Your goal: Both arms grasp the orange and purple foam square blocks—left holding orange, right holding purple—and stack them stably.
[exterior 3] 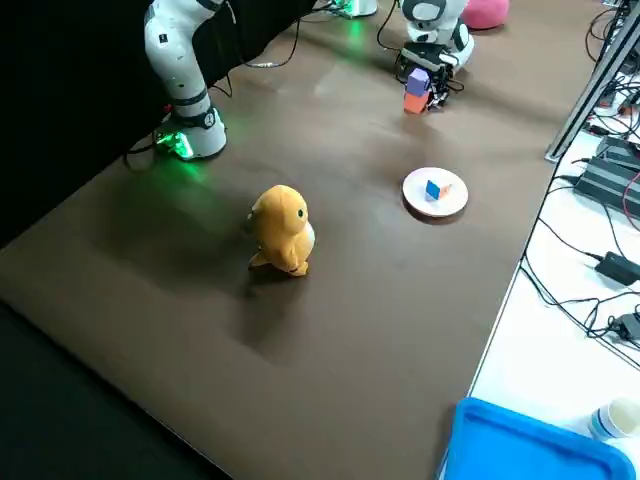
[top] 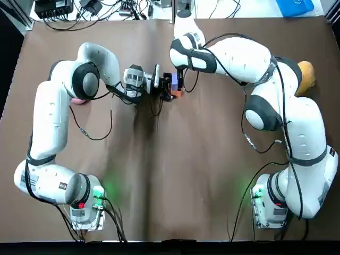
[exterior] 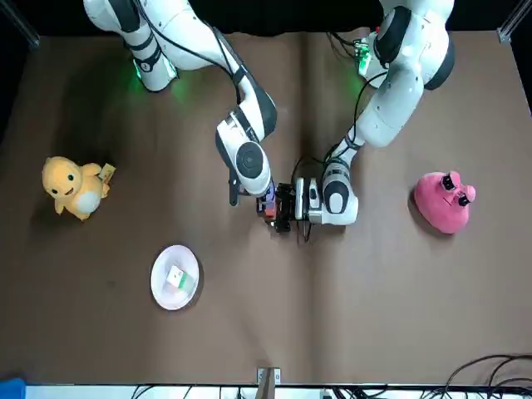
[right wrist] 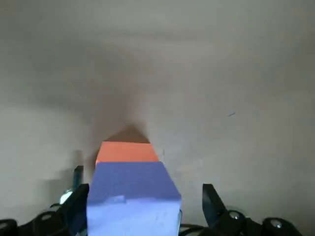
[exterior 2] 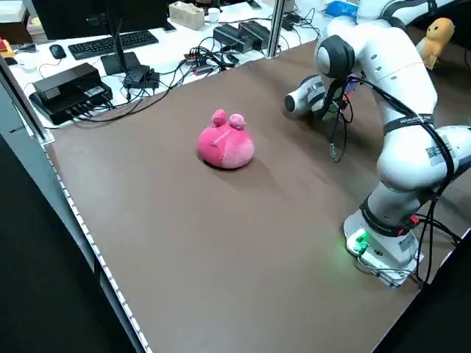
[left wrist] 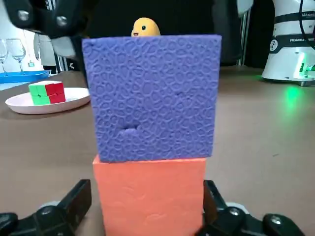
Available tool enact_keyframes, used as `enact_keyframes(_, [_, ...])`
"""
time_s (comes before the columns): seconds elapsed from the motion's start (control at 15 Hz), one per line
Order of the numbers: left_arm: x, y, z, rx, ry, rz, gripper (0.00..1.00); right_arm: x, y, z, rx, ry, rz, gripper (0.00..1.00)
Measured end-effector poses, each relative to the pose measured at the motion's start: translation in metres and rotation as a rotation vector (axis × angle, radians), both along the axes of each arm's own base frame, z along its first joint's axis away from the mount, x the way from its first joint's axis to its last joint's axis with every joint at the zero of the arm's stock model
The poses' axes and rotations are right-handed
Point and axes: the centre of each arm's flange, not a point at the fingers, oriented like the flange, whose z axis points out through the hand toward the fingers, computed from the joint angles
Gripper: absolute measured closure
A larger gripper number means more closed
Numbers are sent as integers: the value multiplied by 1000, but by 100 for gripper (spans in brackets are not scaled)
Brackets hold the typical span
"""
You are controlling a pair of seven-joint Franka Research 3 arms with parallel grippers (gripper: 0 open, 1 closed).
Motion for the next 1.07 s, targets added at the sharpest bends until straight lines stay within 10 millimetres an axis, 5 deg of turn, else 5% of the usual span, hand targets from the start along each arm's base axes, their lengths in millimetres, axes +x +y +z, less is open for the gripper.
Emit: enact_keyframes(1.07, [7,16,1,-19,0,-3,0,16,-9,19,9,-10,-18,0])
